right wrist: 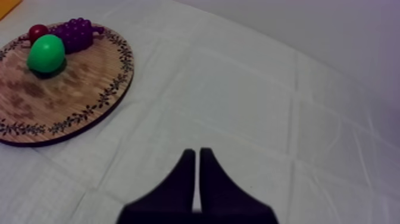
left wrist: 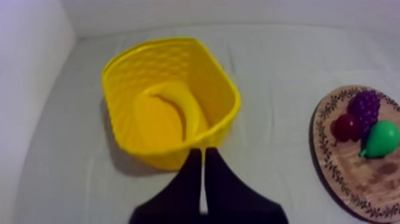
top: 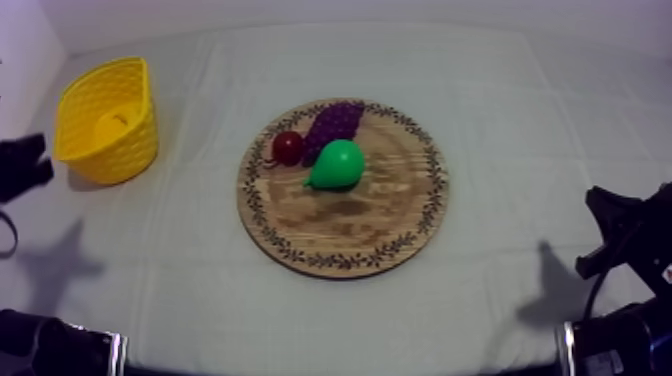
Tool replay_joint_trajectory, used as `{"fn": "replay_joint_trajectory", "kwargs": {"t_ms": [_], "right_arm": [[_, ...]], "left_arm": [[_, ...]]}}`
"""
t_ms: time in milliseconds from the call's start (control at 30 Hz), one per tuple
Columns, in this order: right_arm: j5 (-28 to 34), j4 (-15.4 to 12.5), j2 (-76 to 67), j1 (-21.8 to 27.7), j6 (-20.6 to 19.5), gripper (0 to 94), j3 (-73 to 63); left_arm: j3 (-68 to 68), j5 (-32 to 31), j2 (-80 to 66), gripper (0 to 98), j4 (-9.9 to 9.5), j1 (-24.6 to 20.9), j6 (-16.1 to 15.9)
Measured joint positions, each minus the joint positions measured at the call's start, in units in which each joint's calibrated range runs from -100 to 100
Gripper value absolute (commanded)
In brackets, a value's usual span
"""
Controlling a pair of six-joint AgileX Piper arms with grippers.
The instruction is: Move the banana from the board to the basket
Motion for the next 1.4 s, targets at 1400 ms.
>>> {"fn": "replay_joint_trajectory", "kwargs": {"t_ms": [1400], "right_arm": [[0.04, 0.00, 0.00, 0.00, 0.00, 0.5, 0.00]], "left_arm": [[27.60, -13.48, -28.23, 0.1, -4.77, 0.59, 14.64]]}}
